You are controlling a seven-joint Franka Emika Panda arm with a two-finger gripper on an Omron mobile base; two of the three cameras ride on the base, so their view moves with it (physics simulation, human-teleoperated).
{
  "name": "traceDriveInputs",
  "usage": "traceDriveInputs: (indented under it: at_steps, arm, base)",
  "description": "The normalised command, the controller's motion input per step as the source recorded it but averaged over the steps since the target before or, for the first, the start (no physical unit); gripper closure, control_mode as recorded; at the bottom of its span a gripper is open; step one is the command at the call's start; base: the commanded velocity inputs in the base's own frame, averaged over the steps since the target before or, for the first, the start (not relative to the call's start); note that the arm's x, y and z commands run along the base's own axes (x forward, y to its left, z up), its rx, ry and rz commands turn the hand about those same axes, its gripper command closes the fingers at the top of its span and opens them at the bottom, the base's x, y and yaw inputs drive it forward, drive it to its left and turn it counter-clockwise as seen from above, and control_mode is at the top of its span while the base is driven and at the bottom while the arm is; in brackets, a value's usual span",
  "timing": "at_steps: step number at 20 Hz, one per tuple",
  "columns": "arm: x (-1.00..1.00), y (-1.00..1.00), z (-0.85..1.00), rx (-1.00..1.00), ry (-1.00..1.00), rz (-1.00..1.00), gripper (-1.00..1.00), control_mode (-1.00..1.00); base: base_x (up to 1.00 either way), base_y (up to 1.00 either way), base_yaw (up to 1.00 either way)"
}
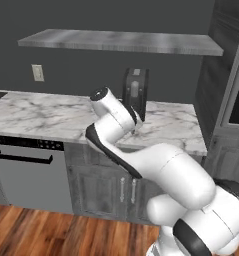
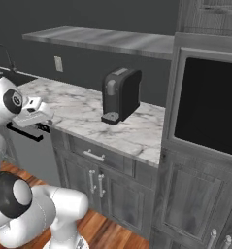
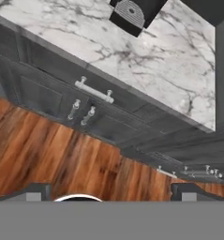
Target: Take a straw from the drawer in front and place it inside the glass cup on the dining counter.
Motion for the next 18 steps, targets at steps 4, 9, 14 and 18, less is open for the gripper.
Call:
traceDriveInputs:
  at_steps: [4,9,14,18]
  arm:
    - [0.21,0.09,-0.66,-0.21,0.0,0.0,-1.0,-1.0]
    - [0.08,0.01,-0.61,-0.21,0.0,0.0,-1.0,-1.0]
    - [0.06,0.0,-0.64,-0.19,0.0,0.0,-1.0,-1.0]
    - [0.1,0.0,-0.61,-0.19,0.0,0.04,-1.0,-1.0]
  base:
    - [0.0,0.0,0.0]
    - [0.0,0.0,0.0]
    - [0.0,0.0,0.0]
    - [0.0,0.0,0.0]
